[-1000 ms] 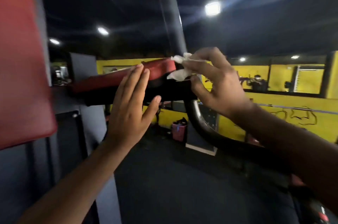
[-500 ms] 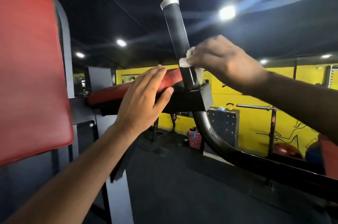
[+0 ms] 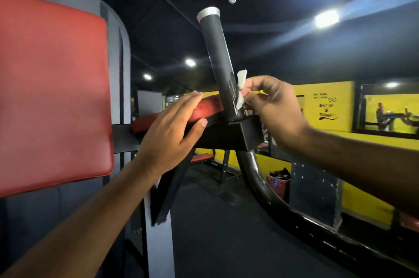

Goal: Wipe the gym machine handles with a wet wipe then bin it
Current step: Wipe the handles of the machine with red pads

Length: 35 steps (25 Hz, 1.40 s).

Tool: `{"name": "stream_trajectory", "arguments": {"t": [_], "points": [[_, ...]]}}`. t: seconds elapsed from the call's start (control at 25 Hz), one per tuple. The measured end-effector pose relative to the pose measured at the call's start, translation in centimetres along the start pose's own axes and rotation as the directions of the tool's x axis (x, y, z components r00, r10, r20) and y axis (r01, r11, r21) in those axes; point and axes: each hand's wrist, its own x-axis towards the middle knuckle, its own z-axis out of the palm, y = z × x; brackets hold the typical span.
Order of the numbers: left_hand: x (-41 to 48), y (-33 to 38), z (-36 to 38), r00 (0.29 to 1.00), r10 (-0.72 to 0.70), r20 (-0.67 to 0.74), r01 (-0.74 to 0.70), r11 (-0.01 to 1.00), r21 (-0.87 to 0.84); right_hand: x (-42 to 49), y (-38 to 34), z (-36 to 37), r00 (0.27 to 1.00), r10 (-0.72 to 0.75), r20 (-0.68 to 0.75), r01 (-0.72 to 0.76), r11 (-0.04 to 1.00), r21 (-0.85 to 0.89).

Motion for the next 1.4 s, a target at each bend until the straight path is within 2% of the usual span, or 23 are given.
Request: {"name": "stream_trajectory", "arguments": {"t": [0.04, 0.08, 0.12, 0.16, 0.2, 0.24, 0.28, 0.36, 0.48, 0.52, 0.6, 0.64, 0.68, 0.72, 0.76, 0.84, 0.88, 0.96, 1.0, 1.04, 1.12, 1.16, 1.4], "points": [[0.0, 0.2, 0.0, 1.0, -0.005, 0.001, 0.005, 1.0, 0.017, 0.0, 0.2, -0.5, 0.994, -0.112, 0.016, 0.113, 0.988, -0.107], [-0.1, 0.4, -0.1, 1.0, -0.017, 0.001, 0.017, 1.0, 0.027, -0.1, 0.2, -1.1, 0.954, -0.287, 0.086, 0.299, 0.92, -0.253], [-0.2, 0.5, -0.1, 1.0, -0.03, 0.002, 0.03, 0.999, 0.032, 0.1, 0.1, -1.8, 0.843, -0.485, 0.231, 0.538, 0.755, -0.375], [-0.2, 0.6, -0.1, 0.999, -0.04, 0.002, 0.04, 0.999, 0.036, 0.7, -0.1, -2.7, 0.648, -0.623, 0.438, 0.761, 0.51, -0.401], [-0.2, 0.7, -0.1, 0.999, -0.046, 0.002, 0.046, 0.998, 0.039, 1.7, -0.4, -3.5, 0.444, -0.652, 0.615, 0.89, 0.24, -0.388], [-0.1, 0.7, -0.2, 0.999, -0.046, 0.003, 0.046, 0.998, 0.038, 2.8, -0.8, -3.9, 0.3, -0.627, 0.719, 0.93, 0.026, -0.366], [0.0, 0.6, -0.2, 0.999, -0.042, 0.006, 0.042, 0.999, 0.034, 4.0, -1.2, -3.9, 0.23, -0.609, 0.759, 0.926, -0.104, -0.363], [0.0, 0.6, -0.1, 0.999, -0.04, 0.003, 0.04, 0.999, 0.028, 5.8, -2.3, -3.6, 0.213, -0.603, 0.769, 0.925, -0.129, -0.358], [0.0, 0.6, -0.2, 0.999, -0.042, 0.008, 0.042, 0.998, 0.038, 6.8, -3.1, -3.1, 0.103, -0.509, 0.854, 0.933, -0.249, -0.261], [0.0, 0.5, -0.3, 0.999, -0.036, 0.009, 0.035, 0.998, 0.042, 7.2, -3.7, -3.0, 0.15, -0.509, 0.848, 0.936, -0.202, -0.287], [0.0, 0.4, -0.3, 0.999, -0.034, 0.017, 0.034, 0.998, 0.044, 6.9, -4.3, -2.8, 0.327, -0.565, 0.758, 0.915, -0.01, -0.402], [0.0, 0.5, -0.2, 0.999, -0.043, 0.022, 0.042, 0.998, 0.042, 6.2, -4.1, -2.7, 0.358, -0.577, 0.734, 0.906, 0.023, -0.424], [-0.1, 0.5, -0.3, 0.998, -0.051, 0.03, 0.05, 0.998, 0.04, 5.3, -3.6, -2.8, 0.346, -0.555, 0.757, 0.911, 0.005, -0.413], [-0.1, 0.6, -0.3, 0.998, -0.054, 0.039, 0.052, 0.998, 0.041, 4.4, -3.1, -2.8, 0.373, -0.535, 0.758, 0.912, 0.059, -0.407], [-0.1, 0.6, -0.4, 0.998, -0.052, 0.041, 0.05, 0.998, 0.041, 3.6, -3.0, -2.5, 0.459, -0.545, 0.702, 0.883, 0.188, -0.431], [-0.1, 0.6, -0.5, 0.998, -0.045, 0.034, 0.044, 0.998, 0.038, 2.2, -2.8, -1.7, 0.727, -0.563, 0.393, 0.685, 0.554, -0.473], [-0.1, 0.7, -0.5, 0.998, -0.049, 0.035, 0.047, 0.998, 0.034, 1.5, -2.6, -1.3, 0.832, -0.5, 0.24, 0.551, 0.695, -0.462], [-0.1, 0.8, -0.6, 0.997, -0.058, 0.041, 0.058, 0.998, 0.023, 0.6, -1.9, -0.8, 0.961, -0.26, 0.096, 0.277, 0.886, -0.372], [-0.1, 0.8, -0.6, 0.997, -0.058, 0.042, 0.057, 0.998, 0.02, 0.3, -1.8, -0.6, 0.993, -0.089, 0.075, 0.105, 0.965, -0.241], [-0.1, 0.7, -0.6, 0.998, -0.051, 0.039, 0.05, 0.999, 0.021, 0.4, -1.9, -0.5, 0.994, 0.068, 0.087, -0.063, 0.996, -0.055], [0.0, 0.6, -0.6, 0.999, -0.029, 0.029, 0.028, 0.999, 0.03, 1.1, -2.3, -0.4, 0.964, 0.223, 0.144, -0.253, 0.935, 0.248], [0.0, 0.6, -0.6, 0.999, -0.026, 0.025, 0.026, 0.999, 0.031, 1.3, -2.5, -0.3, 0.953, 0.252, 0.168, -0.292, 0.909, 0.297], [-0.1, 0.5, -0.9, 0.999, -0.031, 0.042, 0.031, 0.999, 0.018, 0.9, -3.2, -0.4, 0.908, 0.377, 0.182, -0.405, 0.901, 0.153]]}}
